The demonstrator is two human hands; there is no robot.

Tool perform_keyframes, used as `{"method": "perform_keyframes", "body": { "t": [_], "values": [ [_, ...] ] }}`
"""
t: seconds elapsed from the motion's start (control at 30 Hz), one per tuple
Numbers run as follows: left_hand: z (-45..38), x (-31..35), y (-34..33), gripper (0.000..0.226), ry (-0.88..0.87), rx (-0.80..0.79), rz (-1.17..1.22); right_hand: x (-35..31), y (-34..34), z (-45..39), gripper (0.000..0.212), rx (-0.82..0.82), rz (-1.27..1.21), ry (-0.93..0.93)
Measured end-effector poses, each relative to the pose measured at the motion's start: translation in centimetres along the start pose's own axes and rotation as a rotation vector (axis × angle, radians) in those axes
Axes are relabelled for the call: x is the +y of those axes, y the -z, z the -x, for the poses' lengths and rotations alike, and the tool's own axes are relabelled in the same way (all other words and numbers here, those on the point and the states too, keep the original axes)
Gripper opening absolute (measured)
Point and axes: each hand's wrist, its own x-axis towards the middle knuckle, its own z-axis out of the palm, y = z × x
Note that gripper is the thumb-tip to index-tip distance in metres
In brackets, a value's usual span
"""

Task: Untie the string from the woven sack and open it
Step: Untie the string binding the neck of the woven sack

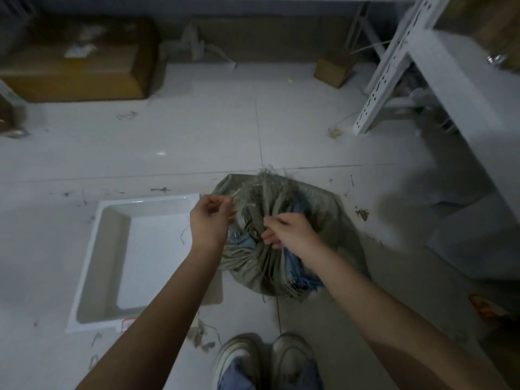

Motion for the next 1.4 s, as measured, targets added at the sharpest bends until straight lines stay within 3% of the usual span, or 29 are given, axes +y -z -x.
{"method": "perform_keyframes", "body": {
  "t": [0.07,0.17,0.27,0.37,0.47,0.63,0.73,0.9,1.07,1.17,1.3,1.4],
  "values": [
    [0.9,1.3,0.0,0.009,0.096,-0.045,0.144,-1.6,-0.8,0.9,0.028,-0.121,-0.297,-0.147],
    [1.8,2.4,0.4,0.011,0.294,-0.145,0.348,-2.7,-1.5,1.0,0.025,-0.04,-0.559,-0.159],
    [1.8,2.4,1.0,0.009,0.385,-0.179,0.411,-3.6,-1.8,1.1,0.012,0.061,-0.555,-0.122],
    [1.8,2.1,1.4,0.009,0.362,-0.187,0.357,-4.0,-2.3,0.8,0.005,0.11,-0.484,-0.062],
    [1.0,1.2,2.4,0.016,0.272,-0.077,0.124,-4.2,-3.3,-0.2,0.011,0.105,-0.355,-0.012],
    [-1.5,-0.7,6.5,0.024,0.054,0.155,-0.619,-4.9,-7.8,-2.1,0.027,0.018,-0.081,0.03],
    [-3.5,-2.2,9.6,0.023,0.104,0.146,-0.653,-5.1,-11.5,-3.5,0.013,-0.081,0.053,0.012],
    [-7.1,-6.1,14.3,0.02,0.206,0.056,-0.693,-3.7,-17.3,-7.4,0.008,-0.282,0.455,0.06],
    [-9.2,-10.1,17.5,0.017,0.378,-0.035,-0.815,-0.5,-22.3,-10.3,0.01,-0.394,0.693,0.059],
    [-9.6,-12.5,18.4,0.023,0.468,-0.086,-0.952,2.2,-25.0,-10.8,0.012,-0.392,0.779,0.035],
    [-9.8,-15.2,18.7,0.048,0.539,-0.089,-1.177,5.4,-28.0,-10.3,0.026,-0.405,0.876,-0.002],
    [-9.8,-16.3,18.2,0.045,0.576,-0.079,-1.353,6.7,-29.0,-10.5,0.024,-0.399,0.889,-0.057]
  ]
}}
